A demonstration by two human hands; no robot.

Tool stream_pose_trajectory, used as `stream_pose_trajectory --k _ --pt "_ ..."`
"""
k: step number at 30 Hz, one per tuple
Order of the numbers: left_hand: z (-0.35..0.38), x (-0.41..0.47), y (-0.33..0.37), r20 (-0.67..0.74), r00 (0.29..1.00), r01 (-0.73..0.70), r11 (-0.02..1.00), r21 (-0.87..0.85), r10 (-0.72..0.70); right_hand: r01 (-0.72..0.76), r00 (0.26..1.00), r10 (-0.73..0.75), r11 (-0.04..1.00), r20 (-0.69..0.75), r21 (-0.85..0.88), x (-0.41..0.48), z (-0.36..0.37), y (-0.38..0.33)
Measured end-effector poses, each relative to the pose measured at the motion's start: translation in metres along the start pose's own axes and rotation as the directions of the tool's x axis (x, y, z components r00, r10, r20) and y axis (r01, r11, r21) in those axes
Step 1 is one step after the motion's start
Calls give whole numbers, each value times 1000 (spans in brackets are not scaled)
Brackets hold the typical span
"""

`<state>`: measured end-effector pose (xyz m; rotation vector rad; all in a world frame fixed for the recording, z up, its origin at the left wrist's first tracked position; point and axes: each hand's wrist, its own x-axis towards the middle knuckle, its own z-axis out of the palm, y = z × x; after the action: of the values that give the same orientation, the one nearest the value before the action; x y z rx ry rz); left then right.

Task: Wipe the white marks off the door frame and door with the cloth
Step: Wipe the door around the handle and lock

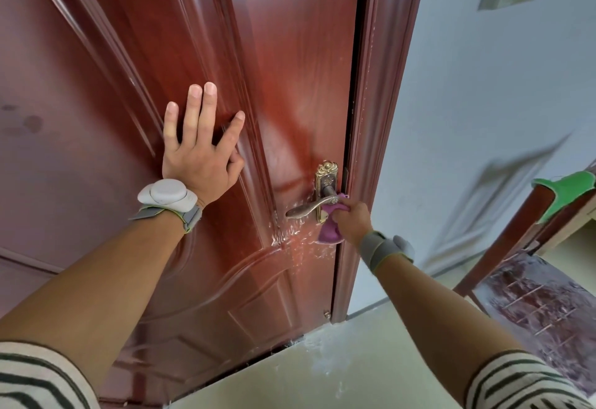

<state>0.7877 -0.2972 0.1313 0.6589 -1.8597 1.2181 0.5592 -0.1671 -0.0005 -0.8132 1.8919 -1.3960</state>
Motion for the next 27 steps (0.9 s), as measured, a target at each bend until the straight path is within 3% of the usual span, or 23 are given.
stream_pose_trajectory --k 3,5,8,11,15,18,21,25,27 --pt "-1 -2 1 10 1000 5 1000 -16 -5 -398 917 383 891 110 217 2 -27 -9" --pt "-1 -2 2 12 1000 5 1000 -14 -5 -541 841 513 793 171 281 -2 -35 3" --pt "1 -1 1 -1 1000 7 1000 -1 -7 -536 836 521 706 175 463 -2 -22 16" --pt "0 0 2 3 1000 1 1000 -7 -1 -560 805 500 458 320 691 2 4 12" --pt "1 -1 1 -2 1000 -3 1000 4 3 -678 734 332 299 593 672 -3 7 29" --pt "0 0 1 -1 1000 1 1000 2 -1 -744 665 288 330 689 580 -12 1 38" --pt "-1 0 1 -6 1000 -1 1000 0 1 -710 702 343 402 624 578 -16 9 24" --pt "-2 0 1 -8 1000 -1 1000 -3 1 -575 789 466 331 400 749 -16 23 0" --pt "-2 1 1 -5 1000 -1 1000 2 1 -507 809 519 377 276 775 -19 31 0"
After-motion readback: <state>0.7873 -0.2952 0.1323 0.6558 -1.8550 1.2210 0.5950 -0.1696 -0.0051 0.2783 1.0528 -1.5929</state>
